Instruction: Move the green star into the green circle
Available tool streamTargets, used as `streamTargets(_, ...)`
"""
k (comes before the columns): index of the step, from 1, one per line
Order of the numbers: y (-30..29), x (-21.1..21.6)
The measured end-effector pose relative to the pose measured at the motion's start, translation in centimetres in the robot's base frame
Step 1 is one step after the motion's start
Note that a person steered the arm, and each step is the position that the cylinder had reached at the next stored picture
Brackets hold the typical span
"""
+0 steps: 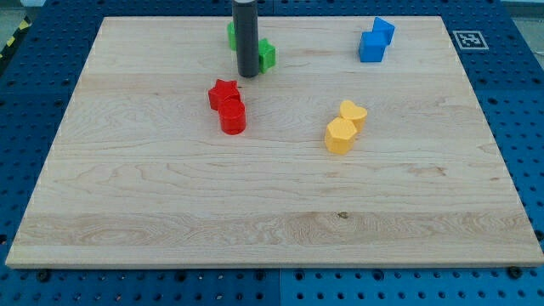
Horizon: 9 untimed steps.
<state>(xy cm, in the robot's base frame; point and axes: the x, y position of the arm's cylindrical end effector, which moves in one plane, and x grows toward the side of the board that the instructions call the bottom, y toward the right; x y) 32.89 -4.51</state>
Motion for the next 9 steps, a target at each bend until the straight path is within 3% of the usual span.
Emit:
streamTargets(2, 0.1, -0.9)
streamTargets(6, 5.7, -1.6)
streamTargets(9, 3.2, -3.6)
